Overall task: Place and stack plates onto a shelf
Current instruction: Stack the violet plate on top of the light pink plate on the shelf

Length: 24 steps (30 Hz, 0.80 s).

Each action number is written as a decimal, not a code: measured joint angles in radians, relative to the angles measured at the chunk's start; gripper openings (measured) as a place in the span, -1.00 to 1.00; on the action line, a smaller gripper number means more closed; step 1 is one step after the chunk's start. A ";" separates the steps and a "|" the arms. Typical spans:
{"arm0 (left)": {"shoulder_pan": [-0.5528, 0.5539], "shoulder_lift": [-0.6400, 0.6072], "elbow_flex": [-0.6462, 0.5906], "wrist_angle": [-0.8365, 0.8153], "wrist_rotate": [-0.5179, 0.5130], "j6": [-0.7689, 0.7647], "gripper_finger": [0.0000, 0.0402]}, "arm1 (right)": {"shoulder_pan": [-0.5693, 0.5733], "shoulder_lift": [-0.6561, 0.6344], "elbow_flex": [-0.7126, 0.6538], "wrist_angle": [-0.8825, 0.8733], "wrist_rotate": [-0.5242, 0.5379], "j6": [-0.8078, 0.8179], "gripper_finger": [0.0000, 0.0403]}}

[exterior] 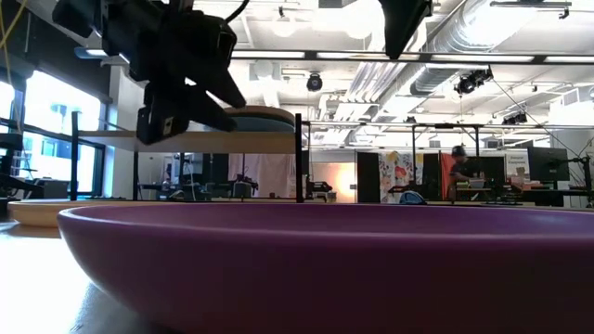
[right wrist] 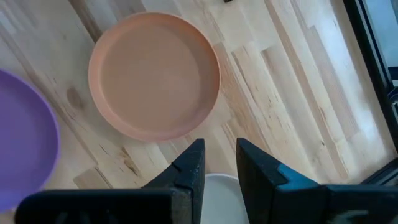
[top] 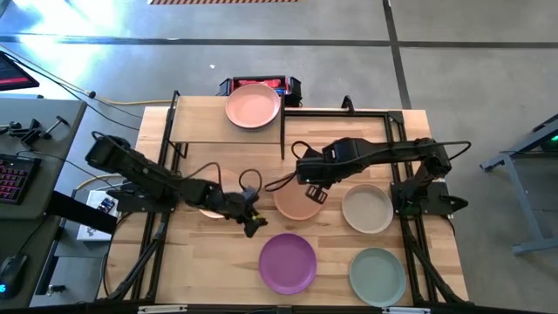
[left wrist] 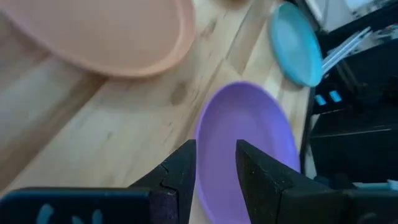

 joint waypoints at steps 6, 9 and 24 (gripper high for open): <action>-0.048 0.077 0.000 0.104 -0.026 -0.026 -0.48 | 0.000 0.000 0.000 0.000 0.000 -0.008 -0.66; -0.064 0.112 0.000 0.129 -0.025 -0.051 -0.48 | 0.000 0.000 0.000 0.001 0.000 -0.008 -0.66; -0.108 0.300 0.061 0.213 0.000 -0.105 -0.48 | 0.000 0.000 0.000 0.008 0.000 -0.008 -0.66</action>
